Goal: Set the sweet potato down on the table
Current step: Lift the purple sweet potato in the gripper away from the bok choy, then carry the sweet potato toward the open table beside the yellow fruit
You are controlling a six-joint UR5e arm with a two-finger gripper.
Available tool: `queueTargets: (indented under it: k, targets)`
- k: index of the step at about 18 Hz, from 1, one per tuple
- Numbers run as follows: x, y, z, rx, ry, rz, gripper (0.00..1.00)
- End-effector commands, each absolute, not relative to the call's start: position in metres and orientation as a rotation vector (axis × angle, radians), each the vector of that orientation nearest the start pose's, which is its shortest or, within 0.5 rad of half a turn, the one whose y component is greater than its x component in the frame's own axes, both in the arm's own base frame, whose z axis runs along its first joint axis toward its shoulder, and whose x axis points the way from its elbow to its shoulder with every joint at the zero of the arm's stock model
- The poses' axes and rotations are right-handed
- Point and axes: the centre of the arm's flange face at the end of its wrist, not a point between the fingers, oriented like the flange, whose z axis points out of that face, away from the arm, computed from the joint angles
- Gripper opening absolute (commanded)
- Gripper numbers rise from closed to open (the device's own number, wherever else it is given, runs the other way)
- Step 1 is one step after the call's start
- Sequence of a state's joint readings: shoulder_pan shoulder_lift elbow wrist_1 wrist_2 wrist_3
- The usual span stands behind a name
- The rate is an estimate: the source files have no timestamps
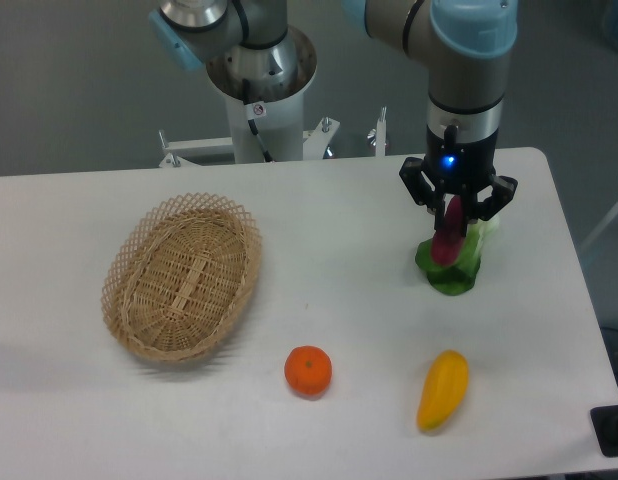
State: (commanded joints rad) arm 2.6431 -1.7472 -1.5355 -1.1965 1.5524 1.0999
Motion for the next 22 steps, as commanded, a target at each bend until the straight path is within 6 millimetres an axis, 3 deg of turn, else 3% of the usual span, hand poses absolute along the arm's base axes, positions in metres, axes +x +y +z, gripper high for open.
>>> queueTargets:
  k: [10, 16, 19, 22]
  targets:
    - [-0.439, 0.393, 0.43, -3.02, 0.042, 0.258, 0.25]
    - [-0.425, 0.389, 0.386, -3.012, 0.012, 0.272, 0.25]
    - [-0.414, 0.405, 0.364, -2.976, -0.008, 0.34, 0.25]
    - [-0.417, 0.423, 0.33, -3.034, -0.034, 0.398, 0.25]
